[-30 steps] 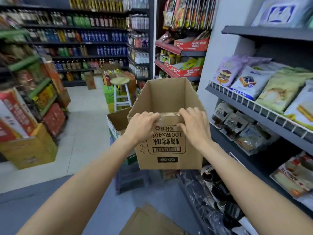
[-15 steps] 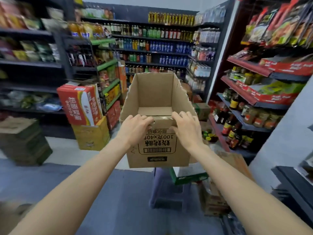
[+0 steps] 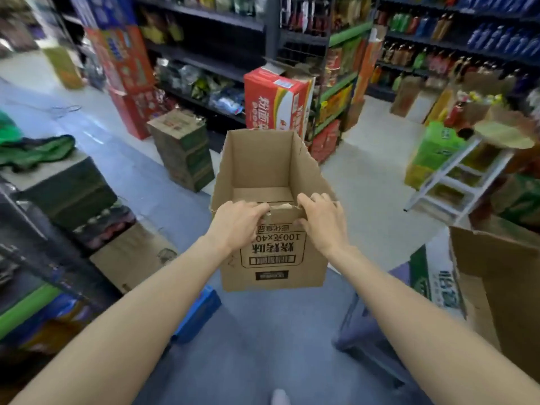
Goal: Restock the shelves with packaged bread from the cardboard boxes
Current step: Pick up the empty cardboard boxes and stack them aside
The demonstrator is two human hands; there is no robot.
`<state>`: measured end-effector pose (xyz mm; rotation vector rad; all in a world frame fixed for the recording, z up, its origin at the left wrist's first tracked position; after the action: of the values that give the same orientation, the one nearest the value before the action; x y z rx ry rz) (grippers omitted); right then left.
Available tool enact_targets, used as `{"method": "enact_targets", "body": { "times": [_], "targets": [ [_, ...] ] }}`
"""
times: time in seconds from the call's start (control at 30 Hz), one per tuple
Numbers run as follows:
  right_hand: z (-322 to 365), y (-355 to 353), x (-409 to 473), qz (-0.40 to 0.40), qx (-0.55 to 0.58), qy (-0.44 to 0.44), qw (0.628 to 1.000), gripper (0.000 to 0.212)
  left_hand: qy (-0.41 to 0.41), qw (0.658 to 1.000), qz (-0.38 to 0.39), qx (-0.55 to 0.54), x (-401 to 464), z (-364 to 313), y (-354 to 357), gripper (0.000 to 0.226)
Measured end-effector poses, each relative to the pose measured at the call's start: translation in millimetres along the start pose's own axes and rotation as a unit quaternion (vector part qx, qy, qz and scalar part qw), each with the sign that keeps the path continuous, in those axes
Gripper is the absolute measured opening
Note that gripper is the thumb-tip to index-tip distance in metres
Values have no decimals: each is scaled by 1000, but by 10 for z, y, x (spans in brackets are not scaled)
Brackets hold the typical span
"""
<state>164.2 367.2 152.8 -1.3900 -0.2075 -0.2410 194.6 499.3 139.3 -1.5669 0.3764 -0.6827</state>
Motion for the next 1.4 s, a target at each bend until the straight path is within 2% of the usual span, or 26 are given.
{"method": "enact_targets", "body": {
  "times": [0.23, 0.43, 0.57, 0.7, 0.9, 1.03, 1.23, 1.4],
  "targets": [
    [728, 1324, 373, 106, 20, -126, 986, 13, -106, 989, 101, 25, -498, 873, 885, 17],
    [1563, 2219, 512, 145, 33, -233, 961, 13, -199, 961, 182, 52, -957, 1603, 1470, 21],
    [2002, 2878, 518, 165, 42, -268, 948, 5, -233, 946, 219, 51, -1242, 2016, 1934, 22],
    [2380, 3449, 445, 180, 34, -303, 935, 7, -276, 930, 240, 28, -1538, 2379, 2410, 22],
    [2809, 4150, 431, 209, 30, -296, 932, 12, -318, 915, 249, 0, -1810, 2881, 2907, 21],
    [2813, 4514, 335, 248, -3, -303, 920, 10, -321, 910, 261, -15, -1894, 2890, 3292, 22],
    [2545, 4630, 355, 247, -17, -289, 925, 15, -287, 920, 266, -26, -1750, 2769, 3477, 22],
    [2407, 4619, 273, 257, -3, -259, 931, 18, -287, 913, 288, -36, -1687, 2633, 3460, 22]
  ]
}}
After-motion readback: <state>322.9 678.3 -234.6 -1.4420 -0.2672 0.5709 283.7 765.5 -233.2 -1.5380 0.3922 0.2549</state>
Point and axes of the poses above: each hand's wrist, its own x-axis towards the middle knuckle, its own y-axis out of the palm, z = x × y, the point moved 8 cm from there along x, towards the middle knuckle, and after that the axes turned 5 degrees about -z, right-handed, at the moved point
